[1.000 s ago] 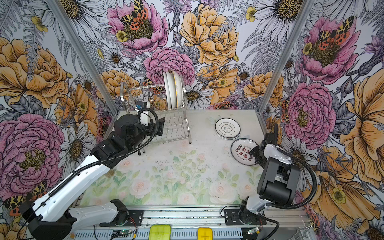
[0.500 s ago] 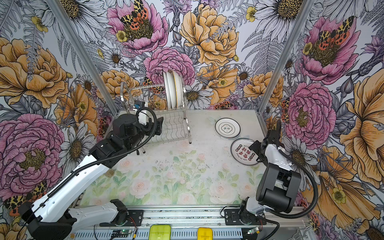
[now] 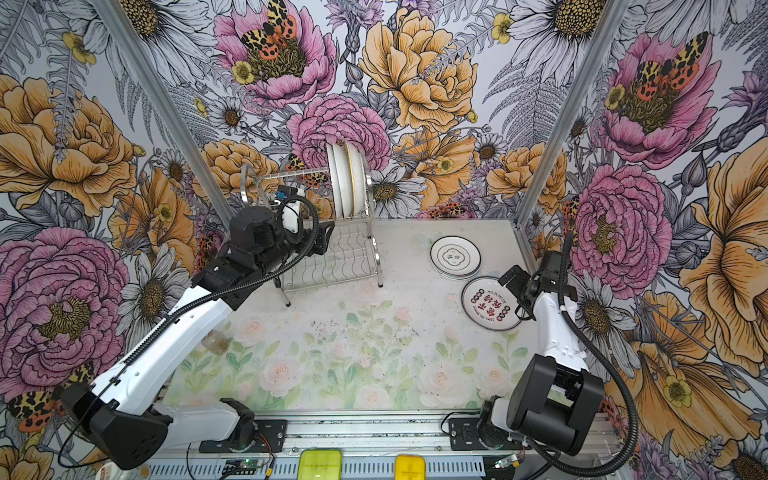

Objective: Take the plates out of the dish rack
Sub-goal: 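Open the right gripper off the plate while the left gripper moves to the rack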

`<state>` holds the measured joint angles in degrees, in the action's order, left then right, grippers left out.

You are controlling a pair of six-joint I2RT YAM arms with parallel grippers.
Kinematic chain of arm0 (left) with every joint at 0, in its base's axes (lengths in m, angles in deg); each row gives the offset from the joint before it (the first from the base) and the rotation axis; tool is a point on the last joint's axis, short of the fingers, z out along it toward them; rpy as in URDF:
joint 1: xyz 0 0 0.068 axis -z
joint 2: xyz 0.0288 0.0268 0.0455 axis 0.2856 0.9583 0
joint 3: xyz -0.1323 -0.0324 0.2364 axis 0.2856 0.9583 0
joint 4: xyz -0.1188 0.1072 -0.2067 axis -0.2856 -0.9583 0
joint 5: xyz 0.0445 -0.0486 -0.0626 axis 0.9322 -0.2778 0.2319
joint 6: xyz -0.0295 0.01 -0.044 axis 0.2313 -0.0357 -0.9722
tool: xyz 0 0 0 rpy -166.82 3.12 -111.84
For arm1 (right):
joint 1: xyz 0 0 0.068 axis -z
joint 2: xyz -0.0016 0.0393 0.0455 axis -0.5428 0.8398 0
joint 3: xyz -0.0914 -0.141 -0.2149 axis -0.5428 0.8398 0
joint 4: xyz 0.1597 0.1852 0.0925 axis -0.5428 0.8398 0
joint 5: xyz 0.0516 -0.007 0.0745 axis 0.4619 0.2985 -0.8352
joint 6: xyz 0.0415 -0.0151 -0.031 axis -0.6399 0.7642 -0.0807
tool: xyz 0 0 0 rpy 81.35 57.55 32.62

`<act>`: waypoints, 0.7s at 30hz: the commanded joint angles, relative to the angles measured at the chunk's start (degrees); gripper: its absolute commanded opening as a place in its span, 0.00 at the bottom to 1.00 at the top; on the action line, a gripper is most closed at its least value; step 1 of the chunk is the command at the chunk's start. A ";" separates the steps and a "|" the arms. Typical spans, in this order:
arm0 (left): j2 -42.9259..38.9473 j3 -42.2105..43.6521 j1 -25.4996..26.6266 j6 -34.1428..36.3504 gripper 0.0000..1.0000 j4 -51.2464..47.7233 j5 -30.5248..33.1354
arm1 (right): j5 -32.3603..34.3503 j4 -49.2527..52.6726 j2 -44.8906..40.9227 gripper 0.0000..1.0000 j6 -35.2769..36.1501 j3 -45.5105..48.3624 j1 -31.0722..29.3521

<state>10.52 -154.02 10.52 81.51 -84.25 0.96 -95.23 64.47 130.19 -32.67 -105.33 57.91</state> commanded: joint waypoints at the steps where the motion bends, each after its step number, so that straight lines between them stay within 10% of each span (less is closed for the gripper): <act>1: 0.75 -2.90 -1.30 -1.27 0.95 4.10 -6.56 | -2.37 -0.18 -1.54 0.99 1.10 -1.88 -0.52; 21: 9.70 -8.63 -5.17 -1.45 0.75 7.62 -12.07 | -3.58 -0.25 0.01 0.99 2.44 -2.48 -0.43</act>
<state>20.09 -160.57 5.60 79.80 -78.50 -9.01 -97.98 64.42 129.95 -31.23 -105.85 57.91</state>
